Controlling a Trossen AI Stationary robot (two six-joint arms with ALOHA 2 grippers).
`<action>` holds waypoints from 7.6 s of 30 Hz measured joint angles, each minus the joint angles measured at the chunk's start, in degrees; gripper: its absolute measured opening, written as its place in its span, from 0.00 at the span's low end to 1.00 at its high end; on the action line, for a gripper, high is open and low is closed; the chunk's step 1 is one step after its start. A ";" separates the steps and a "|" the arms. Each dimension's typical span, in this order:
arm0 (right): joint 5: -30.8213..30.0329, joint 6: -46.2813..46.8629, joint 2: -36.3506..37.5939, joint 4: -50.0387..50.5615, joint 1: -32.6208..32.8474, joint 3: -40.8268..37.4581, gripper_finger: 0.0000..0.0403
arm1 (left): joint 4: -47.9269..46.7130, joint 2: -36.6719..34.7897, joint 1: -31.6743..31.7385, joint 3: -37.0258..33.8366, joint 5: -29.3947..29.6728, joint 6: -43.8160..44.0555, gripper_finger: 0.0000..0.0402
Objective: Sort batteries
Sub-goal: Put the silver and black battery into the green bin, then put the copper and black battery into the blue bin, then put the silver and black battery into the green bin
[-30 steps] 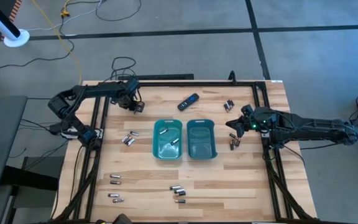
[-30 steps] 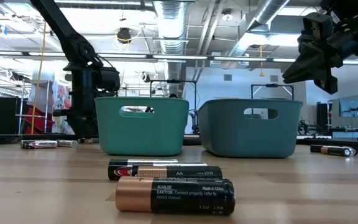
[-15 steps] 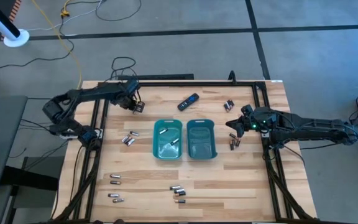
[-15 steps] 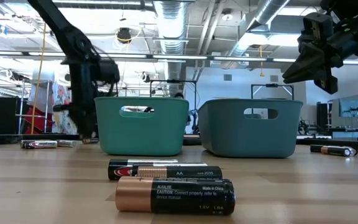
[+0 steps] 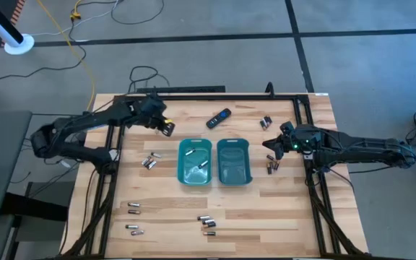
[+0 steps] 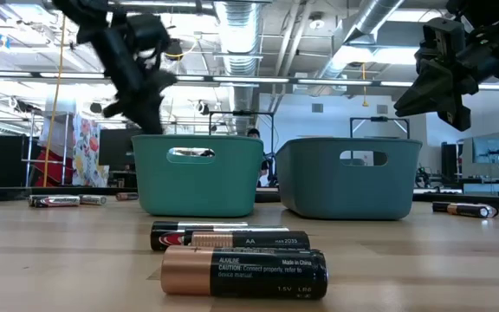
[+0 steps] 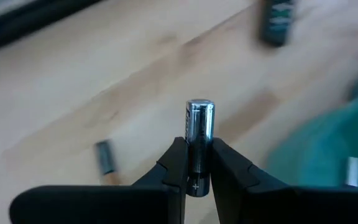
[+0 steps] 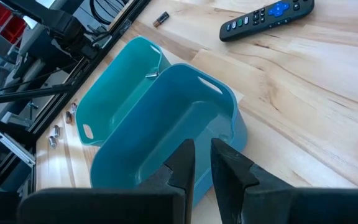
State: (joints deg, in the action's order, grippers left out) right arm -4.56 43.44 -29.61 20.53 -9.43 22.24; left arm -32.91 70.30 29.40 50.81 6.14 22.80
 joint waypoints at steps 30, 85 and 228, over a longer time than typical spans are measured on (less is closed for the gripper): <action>0.01 -0.45 -0.02 0.24 0.00 -0.02 0.18 | -7.24 36.91 -30.39 26.37 -0.40 4.82 0.10; 0.07 2.29 0.00 0.64 -0.04 -0.02 0.18 | -27.39 28.05 -16.91 29.34 13.63 -1.39 0.42; -4.24 12.12 -8.24 0.20 12.45 -0.02 0.18 | -33.07 54.36 -26.65 73.12 -0.35 -5.00 0.35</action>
State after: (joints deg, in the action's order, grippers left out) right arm -8.80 55.56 -37.85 20.74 3.02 22.22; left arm -65.98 124.66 2.75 123.94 5.79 17.80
